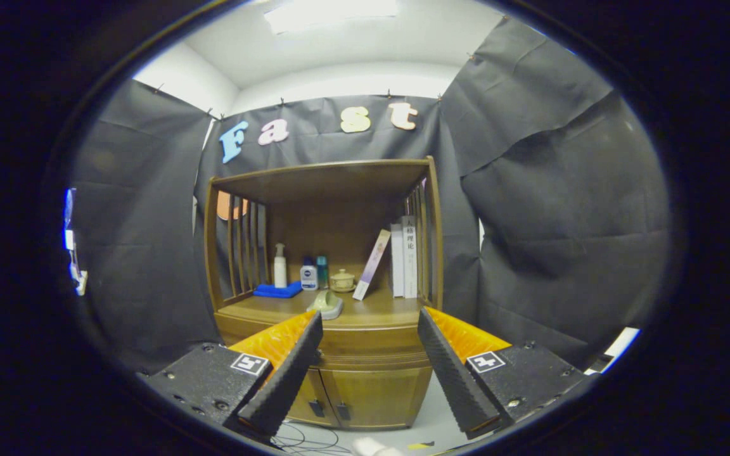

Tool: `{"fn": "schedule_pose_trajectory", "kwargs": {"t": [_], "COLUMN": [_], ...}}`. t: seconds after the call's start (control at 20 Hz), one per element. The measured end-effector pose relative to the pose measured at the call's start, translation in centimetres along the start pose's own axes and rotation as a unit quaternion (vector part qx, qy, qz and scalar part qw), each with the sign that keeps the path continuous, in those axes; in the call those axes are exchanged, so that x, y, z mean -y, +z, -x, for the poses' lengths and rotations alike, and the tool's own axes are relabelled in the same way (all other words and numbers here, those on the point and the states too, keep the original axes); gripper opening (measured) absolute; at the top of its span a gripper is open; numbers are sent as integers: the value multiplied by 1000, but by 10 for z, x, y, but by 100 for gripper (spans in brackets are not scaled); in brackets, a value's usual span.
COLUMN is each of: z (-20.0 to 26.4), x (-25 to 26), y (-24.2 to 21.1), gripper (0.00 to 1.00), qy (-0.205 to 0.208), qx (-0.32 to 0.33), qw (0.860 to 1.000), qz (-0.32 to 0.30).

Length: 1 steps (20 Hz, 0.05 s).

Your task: Pull open the drawer, take out the items inside it, and place them on the countertop above the cabinet.

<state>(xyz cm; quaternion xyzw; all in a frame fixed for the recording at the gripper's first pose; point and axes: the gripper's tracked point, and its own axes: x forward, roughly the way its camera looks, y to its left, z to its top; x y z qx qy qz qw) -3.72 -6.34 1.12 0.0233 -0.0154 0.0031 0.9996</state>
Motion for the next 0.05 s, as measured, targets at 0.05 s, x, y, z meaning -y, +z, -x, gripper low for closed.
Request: {"fn": "schedule_pose_trajectory", "kwargs": {"t": [0.05], "z": [3], "x": [3], "y": [0], "gripper": [99], "qy": [-1], "qx": [-1], "qw": [1000], "qz": [4]}}
